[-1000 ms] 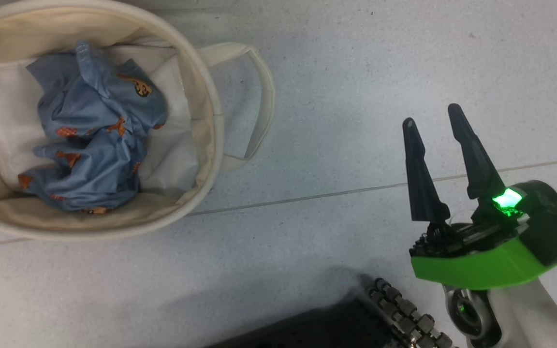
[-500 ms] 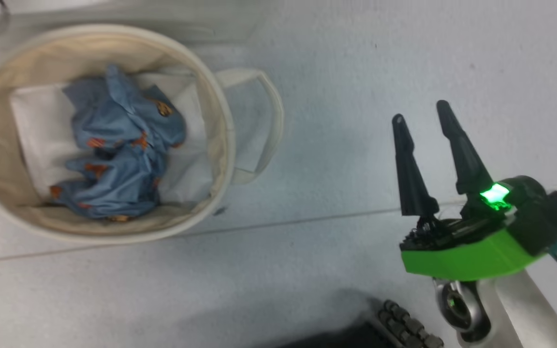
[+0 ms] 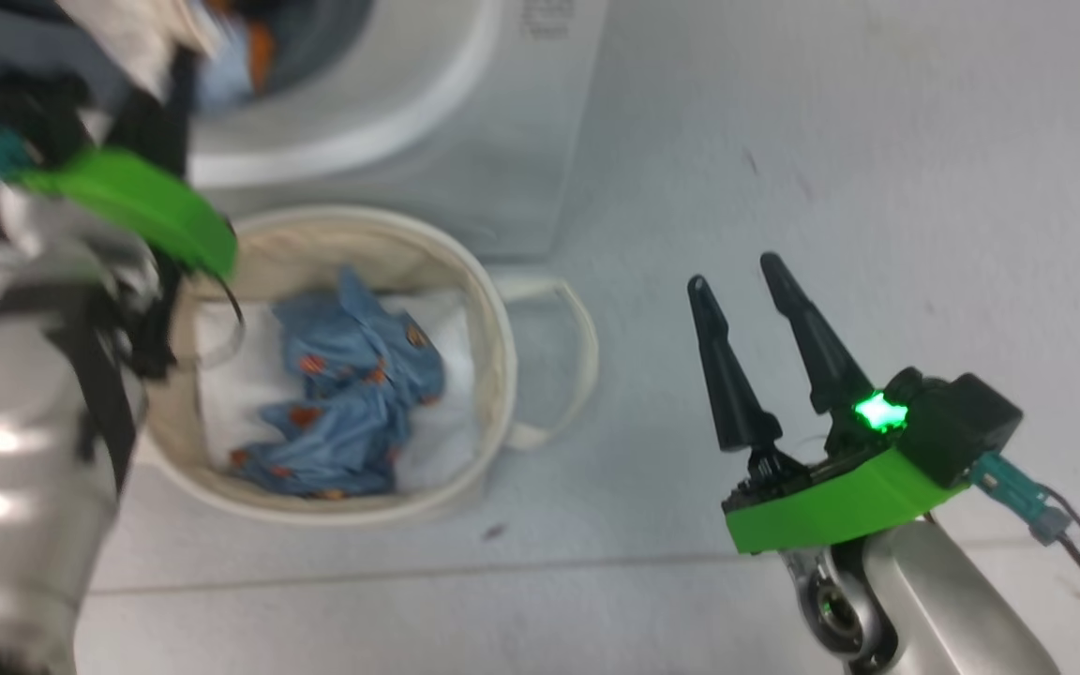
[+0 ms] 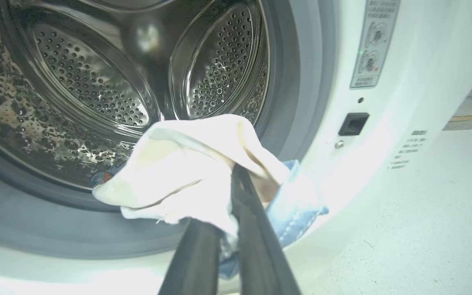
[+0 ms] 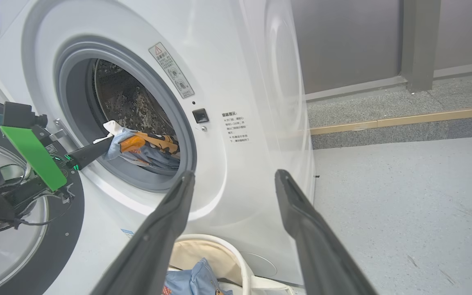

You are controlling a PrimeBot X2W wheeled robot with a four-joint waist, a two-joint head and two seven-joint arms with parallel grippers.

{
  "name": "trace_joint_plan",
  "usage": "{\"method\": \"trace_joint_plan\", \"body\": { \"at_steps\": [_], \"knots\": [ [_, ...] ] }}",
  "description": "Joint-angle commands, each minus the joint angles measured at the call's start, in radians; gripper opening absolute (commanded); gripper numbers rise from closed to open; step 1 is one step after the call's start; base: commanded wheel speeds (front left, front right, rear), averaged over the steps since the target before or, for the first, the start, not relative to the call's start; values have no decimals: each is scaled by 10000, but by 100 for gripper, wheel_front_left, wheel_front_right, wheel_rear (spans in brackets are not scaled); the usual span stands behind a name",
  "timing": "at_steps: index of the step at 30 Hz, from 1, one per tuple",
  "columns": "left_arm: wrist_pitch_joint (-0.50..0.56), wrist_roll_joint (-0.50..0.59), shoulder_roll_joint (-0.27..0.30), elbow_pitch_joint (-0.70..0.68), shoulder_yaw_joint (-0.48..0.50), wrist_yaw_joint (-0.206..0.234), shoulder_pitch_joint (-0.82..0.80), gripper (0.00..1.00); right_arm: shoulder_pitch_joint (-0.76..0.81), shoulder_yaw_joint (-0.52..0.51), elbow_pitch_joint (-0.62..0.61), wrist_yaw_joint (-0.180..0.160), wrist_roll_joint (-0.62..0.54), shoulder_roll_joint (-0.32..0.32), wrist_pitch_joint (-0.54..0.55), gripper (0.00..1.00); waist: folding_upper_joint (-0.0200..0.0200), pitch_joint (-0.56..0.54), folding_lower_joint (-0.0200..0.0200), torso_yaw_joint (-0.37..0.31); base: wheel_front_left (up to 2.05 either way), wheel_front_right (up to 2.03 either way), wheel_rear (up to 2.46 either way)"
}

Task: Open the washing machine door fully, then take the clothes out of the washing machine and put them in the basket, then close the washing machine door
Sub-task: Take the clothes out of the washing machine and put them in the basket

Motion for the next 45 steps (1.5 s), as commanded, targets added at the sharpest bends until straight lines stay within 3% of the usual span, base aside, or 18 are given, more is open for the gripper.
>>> {"method": "trace_joint_plan", "body": {
  "at_steps": [1,7,14,20,28,45],
  "knots": [
    [159,-214,584,-690,81,-53,101,0,262,146,-166,73,97,111,-49,100,0,-1211,0,619,0,0,0],
    [1448,-635,1090,-3640,-217,84,1173,0,700,13,446,73,198,51,-49,100,0,-2244,0,1258,0,0,0],
    [3556,-927,1748,-8305,0,1229,2044,0,879,22,517,73,252,77,-49,100,0,-2774,0,1762,0,0,0],
    [4405,-1216,2205,-10589,527,2000,2548,0,867,116,446,73,321,97,-49,100,0,-2909,0,1822,0,0,0],
    [4576,-1378,2445,-11355,799,2304,3005,0,901,155,386,73,350,64,-49,100,0,-2976,0,1733,0,0,0],
    [4386,-1747,2611,-10489,931,2357,3976,0,892,226,424,73,359,-35,-49,100,0,-2730,0,1186,0,0,0]
  ]
}}
